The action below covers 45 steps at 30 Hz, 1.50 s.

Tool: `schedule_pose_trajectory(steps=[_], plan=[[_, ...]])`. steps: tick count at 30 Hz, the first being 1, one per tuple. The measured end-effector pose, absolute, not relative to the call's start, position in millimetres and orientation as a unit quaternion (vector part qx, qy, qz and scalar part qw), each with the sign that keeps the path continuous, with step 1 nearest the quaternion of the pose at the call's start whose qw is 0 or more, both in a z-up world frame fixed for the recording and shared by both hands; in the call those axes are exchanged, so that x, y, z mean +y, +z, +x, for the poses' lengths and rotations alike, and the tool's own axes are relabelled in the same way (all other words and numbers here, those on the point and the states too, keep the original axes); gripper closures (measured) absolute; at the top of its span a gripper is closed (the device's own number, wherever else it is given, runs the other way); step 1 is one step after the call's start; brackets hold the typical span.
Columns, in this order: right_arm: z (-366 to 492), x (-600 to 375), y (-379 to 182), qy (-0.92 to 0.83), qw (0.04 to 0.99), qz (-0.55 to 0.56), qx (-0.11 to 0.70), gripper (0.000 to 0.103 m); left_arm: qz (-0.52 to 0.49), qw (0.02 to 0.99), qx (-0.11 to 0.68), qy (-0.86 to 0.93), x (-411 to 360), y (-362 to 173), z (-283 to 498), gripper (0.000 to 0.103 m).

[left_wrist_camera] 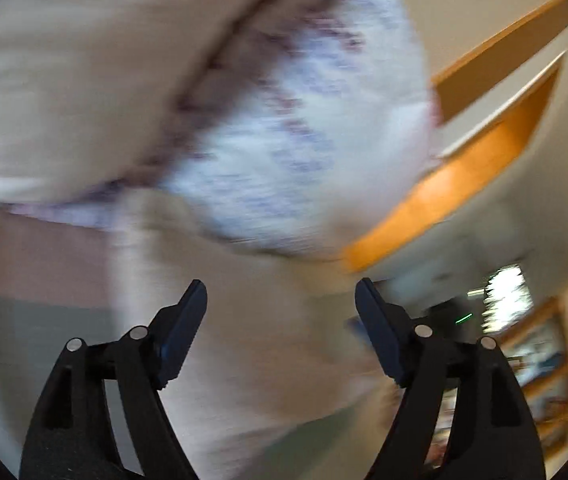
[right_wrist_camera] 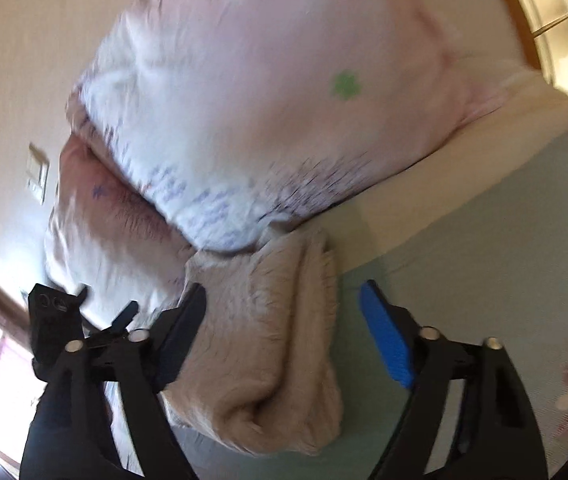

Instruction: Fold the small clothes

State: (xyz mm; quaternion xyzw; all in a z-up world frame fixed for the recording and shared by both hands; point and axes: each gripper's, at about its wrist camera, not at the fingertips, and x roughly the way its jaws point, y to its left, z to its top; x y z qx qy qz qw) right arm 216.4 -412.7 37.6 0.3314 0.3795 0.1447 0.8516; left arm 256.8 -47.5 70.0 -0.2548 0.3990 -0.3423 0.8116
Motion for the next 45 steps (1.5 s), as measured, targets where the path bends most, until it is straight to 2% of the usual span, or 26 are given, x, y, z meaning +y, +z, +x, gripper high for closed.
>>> schedule_pose_trajectory(steps=[2, 4, 6, 7, 11, 12, 13, 15, 16, 17, 20, 21, 22, 23, 24, 26, 29, 32, 34, 36, 37, 40, 41, 43, 45], plan=[[233.7, -390.5, 31.9, 0.156, 0.847, 0.302, 0.408, 0.049, -0.232, 0.819, 0.424, -0.31, -40.1, 54.8, 255.9, 0.027], [248.1, -370.7, 23.9, 0.148, 0.843, 0.272, 0.439, 0.052, -0.224, 0.819, 0.436, -0.298, -30.3, 41.0, 254.5, 0.027], [259.5, -355.0, 10.9, 0.137, 0.837, 0.245, 0.469, 0.084, -0.223, 0.817, 0.447, -0.288, -26.1, 31.9, 256.5, 0.026], [258.8, -353.6, 11.2, 0.132, 0.844, 0.243, 0.46, 0.089, -0.222, 0.816, 0.451, -0.285, -28.8, 28.1, 256.7, 0.026], [246.5, -380.5, 25.8, 0.051, 0.868, 0.262, 0.419, 0.093, -0.192, 0.822, 0.464, -0.269, -53.1, 18.7, 260.9, 0.017], [248.4, -389.5, 20.3, 0.046, 0.858, 0.28, 0.428, 0.092, -0.187, 0.825, 0.462, -0.267, -57.1, 16.6, 260.7, 0.016], [249.4, -395.7, 11.8, 0.066, 0.841, 0.307, 0.441, 0.087, -0.186, 0.825, 0.463, -0.265, -55.9, 14.7, 261.3, 0.015], [245.0, -400.8, 4.5, 0.086, 0.822, 0.338, 0.45, 0.053, -0.189, 0.818, 0.471, -0.27, -65.3, 10.0, 264.1, 0.013], [242.2, -401.9, 2.7, 0.093, 0.818, 0.342, 0.453, 0.023, -0.187, 0.816, 0.475, -0.272, -67.1, 8.8, 262.8, 0.013], [239.5, -402.1, 2.0, 0.107, 0.817, 0.347, 0.449, 0.012, -0.184, 0.815, 0.478, -0.272, -70.8, 7.0, 263.3, 0.013], [238.4, -397.9, -7.9, 0.132, 0.801, 0.35, 0.468, 0.013, -0.187, 0.813, 0.48, -0.273, -86.4, 0.2, 268.0, 0.012], [240.2, -395.5, -16.1, 0.137, 0.79, 0.353, 0.482, 0.015, -0.194, 0.81, 0.479, -0.278, -88.5, -2.3, 269.0, 0.016], [237.9, -393.2, -18.1, 0.14, 0.793, 0.355, 0.475, 0.024, -0.21, 0.803, 0.478, -0.288, -90.5, -6.9, 270.6, 0.026], [237.4, -391.3, -18.6, 0.147, 0.794, 0.354, 0.472, 0.068, -0.221, 0.799, 0.478, -0.291, -86.2, -7.7, 269.2, 0.037], [236.7, -389.9, -24.9, 0.173, 0.773, 0.389, 0.471, 0.068, -0.227, 0.8, 0.473, -0.293, -84.8, -7.7, 268.7, 0.049], [233.2, -381.5, -20.3, 0.173, 0.784, 0.383, 0.457, 0.07, -0.224, 0.799, 0.467, -0.306, -78.2, -2.7, 263.5, 0.06], [222.6, -347.7, -7.0, 0.225, 0.781, 0.374, 0.448, 0.073, -0.201, 0.808, 0.452, -0.32, -43.5, 16.1, 241.6, 0.064], [222.3, -297.8, -5.8, 0.261, 0.778, 0.338, 0.46, 0.073, -0.188, 0.833, 0.428, -0.297, 5.4, 30.0, 219.2, 0.063], [228.5, -256.7, -10.4, 0.265, 0.785, 0.303, 0.471, 0.07, -0.147, 0.855, 0.424, -0.258, 27.1, 28.6, 216.4, 0.057], [230.1, -242.7, -7.2, 0.246, 0.8, 0.275, 0.474, 0.053, -0.122, 0.867, 0.431, -0.217, 36.5, 22.1, 215.8, 0.045], [228.0, -241.7, -2.6, 0.232, 0.807, 0.265, 0.474, 0.041, -0.123, 0.87, 0.431, -0.205, 45.4, 19.9, 213.2, 0.042], [196.5, -260.3, 30.8, 0.197, 0.846, 0.256, 0.424, 0.033, -0.116, 0.891, 0.396, -0.186, 60.9, 36.3, 191.7, 0.023], [185.6, -265.2, 39.8, 0.206, 0.851, 0.263, 0.404, 0.023, -0.104, 0.903, 0.379, -0.176, 64.7, 44.2, 178.8, 0.015], [161.3, -266.3, 60.0, 0.272, 0.838, 0.294, 0.37, 0.018, -0.093, 0.912, 0.363, -0.165, 70.9, 50.6, 156.3, 0.01], [151.9, -254.3, 62.6, 0.33, 0.809, 0.305, 0.379, 0.018, -0.09, 0.911, 0.369, -0.161, 70.4, 50.9, 146.6, 0.008]])
